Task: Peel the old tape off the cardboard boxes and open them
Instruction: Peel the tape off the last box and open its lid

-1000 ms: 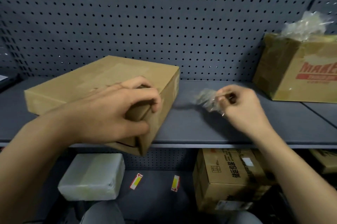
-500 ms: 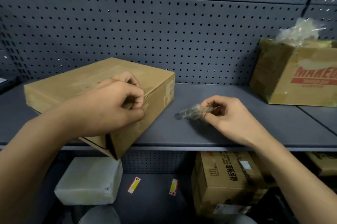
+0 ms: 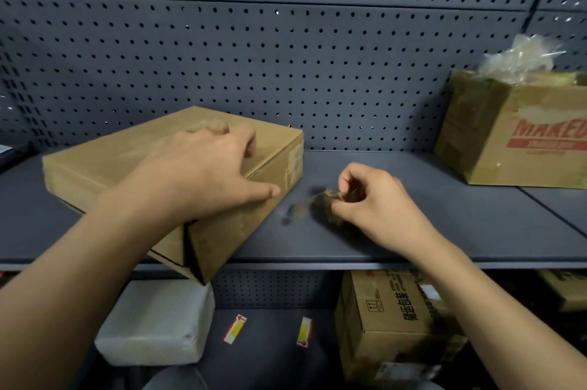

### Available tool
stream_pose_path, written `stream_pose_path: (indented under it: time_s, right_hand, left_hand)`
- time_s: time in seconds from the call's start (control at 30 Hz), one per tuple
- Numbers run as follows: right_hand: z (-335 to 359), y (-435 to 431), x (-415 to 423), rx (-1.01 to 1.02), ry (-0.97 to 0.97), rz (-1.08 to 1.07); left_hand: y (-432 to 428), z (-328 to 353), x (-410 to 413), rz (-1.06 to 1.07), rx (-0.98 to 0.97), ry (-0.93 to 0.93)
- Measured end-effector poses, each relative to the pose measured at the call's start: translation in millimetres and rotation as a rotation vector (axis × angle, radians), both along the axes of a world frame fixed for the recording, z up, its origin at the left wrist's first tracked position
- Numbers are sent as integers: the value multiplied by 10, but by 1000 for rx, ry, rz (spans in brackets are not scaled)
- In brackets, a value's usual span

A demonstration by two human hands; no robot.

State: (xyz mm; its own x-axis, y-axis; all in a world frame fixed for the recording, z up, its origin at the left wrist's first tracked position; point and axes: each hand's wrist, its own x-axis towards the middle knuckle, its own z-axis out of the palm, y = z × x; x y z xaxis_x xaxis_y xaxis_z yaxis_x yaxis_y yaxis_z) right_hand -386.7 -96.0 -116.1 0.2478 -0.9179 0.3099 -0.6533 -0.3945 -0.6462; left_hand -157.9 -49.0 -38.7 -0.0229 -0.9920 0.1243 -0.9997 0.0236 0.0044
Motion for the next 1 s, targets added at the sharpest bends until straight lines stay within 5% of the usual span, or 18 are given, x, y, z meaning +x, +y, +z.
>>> stream_pose_path:
  time_s: [0.2, 0.73, 1.0]
  right_hand:
    - [-63, -57, 27, 19, 177, 115]
    - [184, -39, -60, 255, 270, 135]
    - [-58, -113, 202, 70, 18, 9]
  left_hand:
    - [-205, -154, -42, -36, 56, -113]
    - [-173, -237, 220, -116, -3, -80]
    - [-81, -159, 355, -201, 6, -65]
